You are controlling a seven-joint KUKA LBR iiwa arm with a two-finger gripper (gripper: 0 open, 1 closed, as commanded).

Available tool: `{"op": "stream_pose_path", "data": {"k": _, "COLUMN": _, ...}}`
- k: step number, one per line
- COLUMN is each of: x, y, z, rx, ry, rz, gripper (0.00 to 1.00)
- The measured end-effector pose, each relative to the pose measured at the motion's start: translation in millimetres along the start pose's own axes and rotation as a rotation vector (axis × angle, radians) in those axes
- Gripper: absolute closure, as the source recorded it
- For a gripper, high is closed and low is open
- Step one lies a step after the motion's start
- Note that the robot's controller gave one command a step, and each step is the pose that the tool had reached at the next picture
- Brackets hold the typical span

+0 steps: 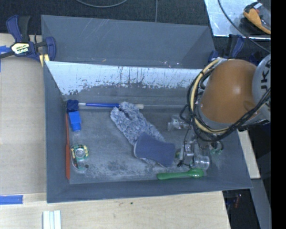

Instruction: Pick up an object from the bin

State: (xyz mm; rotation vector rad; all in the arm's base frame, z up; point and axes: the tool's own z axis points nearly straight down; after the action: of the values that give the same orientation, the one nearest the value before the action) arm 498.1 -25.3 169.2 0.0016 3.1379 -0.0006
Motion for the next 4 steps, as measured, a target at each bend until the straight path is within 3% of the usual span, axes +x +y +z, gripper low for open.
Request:
{"op": "stream_pose_path", "data": {"k": 1, "x": -105.8, "y": -3, "z": 96, "rx": 0.0, "ry": -0.001, "rz": 0.111, "gripper": 0.0}}
{"op": "stream_pose_path", "data": {"k": 2, "x": -10.3, "y": 4, "z": 24, "rx": -0.001, "ry": -0.011, "rz": 0.32, "gripper": 0.0}}
{"op": "stream_pose_path", "data": {"k": 3, "x": -49.9, "y": -53, "z": 69, "rx": 0.0, "ry": -0.01, "rz": 0.284, "gripper": 0.0}}
{"op": "stream_pose_path", "data": {"k": 4, "x": -1.0, "y": -64, "z": 98, "rx": -0.007, "ry": -0.019, "rz": 0.472, "gripper": 0.0}}
